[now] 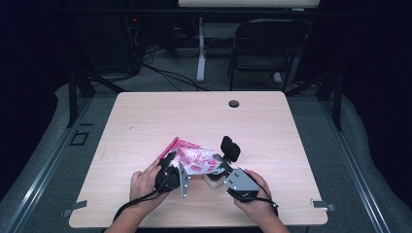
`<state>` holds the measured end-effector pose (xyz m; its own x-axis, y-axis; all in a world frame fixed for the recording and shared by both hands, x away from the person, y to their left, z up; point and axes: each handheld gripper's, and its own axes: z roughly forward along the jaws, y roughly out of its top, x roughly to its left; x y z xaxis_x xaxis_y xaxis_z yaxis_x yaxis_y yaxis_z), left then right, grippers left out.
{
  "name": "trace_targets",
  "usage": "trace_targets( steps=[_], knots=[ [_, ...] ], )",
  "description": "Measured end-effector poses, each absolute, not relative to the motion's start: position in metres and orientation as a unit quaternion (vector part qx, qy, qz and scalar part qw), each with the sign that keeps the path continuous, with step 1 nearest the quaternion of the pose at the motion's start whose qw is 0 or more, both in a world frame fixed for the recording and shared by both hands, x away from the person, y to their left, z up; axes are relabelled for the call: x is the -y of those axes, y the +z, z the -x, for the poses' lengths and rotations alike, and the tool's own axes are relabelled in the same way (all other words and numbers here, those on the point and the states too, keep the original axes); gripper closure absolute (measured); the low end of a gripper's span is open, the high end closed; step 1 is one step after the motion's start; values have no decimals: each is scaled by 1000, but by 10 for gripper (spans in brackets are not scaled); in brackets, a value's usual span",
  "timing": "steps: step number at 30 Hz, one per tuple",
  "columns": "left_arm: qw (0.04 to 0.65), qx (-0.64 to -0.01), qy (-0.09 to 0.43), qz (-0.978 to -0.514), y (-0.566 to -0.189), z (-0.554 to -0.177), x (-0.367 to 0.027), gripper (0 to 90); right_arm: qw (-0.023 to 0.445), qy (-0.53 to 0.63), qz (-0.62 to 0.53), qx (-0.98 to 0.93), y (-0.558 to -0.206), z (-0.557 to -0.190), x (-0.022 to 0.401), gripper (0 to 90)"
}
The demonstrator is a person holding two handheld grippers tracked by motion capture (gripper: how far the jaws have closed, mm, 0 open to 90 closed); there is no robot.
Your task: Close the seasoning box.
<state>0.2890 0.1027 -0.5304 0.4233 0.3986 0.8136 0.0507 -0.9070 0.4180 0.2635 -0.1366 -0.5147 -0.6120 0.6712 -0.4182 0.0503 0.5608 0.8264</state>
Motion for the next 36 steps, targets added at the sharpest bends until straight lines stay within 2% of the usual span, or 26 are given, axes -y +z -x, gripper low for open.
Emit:
trace_targets(
  steps=[14,24,36],
  knots=[
    [202,-168,493,-829,-538,-290,-106,732,380,414,-227,-796,-515,-263,136,824],
    [236,-205,452,-836,-541,-293,-112,732,376,417,-227,-796,-516,-264,135,744],
    [267,-240,410,-839,-544,-298,-119,735,367,425,-237,-792,-516,-264,138,695]
  ],
)
